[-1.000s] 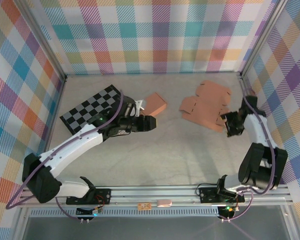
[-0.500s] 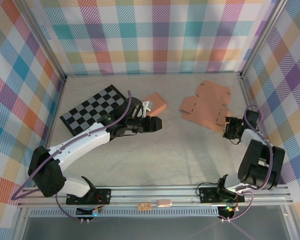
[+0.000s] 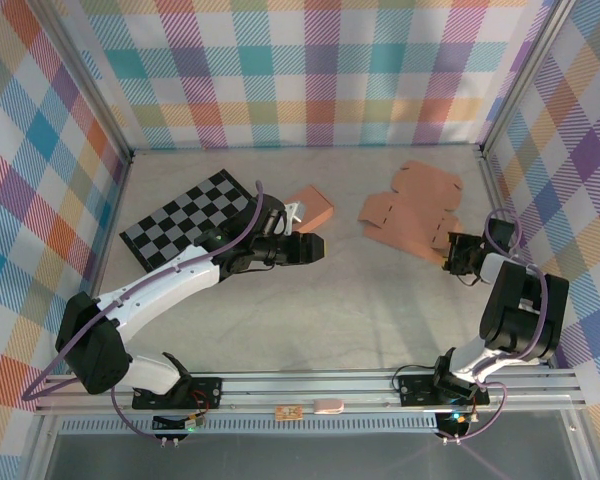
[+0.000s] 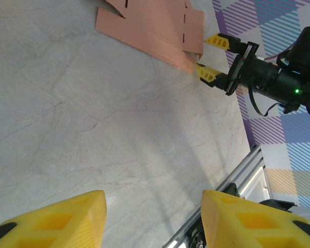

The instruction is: Fold the paper box

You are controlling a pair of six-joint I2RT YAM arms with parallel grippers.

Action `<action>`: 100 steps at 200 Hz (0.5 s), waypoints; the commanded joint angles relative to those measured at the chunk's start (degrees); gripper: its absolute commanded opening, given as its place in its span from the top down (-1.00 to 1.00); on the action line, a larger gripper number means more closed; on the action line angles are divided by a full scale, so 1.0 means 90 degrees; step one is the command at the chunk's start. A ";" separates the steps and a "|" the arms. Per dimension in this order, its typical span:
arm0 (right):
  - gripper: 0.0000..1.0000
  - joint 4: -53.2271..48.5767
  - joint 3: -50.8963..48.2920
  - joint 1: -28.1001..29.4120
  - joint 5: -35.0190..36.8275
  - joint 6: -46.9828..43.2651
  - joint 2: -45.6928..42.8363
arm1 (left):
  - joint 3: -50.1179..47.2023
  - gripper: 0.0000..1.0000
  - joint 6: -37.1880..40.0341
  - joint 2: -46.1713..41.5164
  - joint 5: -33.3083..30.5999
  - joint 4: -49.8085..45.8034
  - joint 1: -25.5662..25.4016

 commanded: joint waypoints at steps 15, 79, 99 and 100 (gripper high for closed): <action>0.06 0.0129 0.0311 0.0118 -0.0051 0.0006 0.0277 | 0.0044 -0.02 0.0156 -0.0273 0.0088 -0.0069 -0.0014; 0.36 -0.0110 0.0539 0.0315 0.0166 -0.0109 0.0548 | 0.0044 -0.02 0.0228 -0.0362 0.0071 -0.0176 0.0022; 0.61 -0.0344 0.0659 0.0381 0.0346 -0.0226 0.0426 | 0.0054 -0.02 0.0243 -0.0388 0.0042 -0.0202 0.0034; 0.62 -0.0362 0.0669 0.0392 0.0353 -0.0229 0.0417 | 0.0054 -0.02 0.0248 -0.0393 0.0041 -0.0204 0.0034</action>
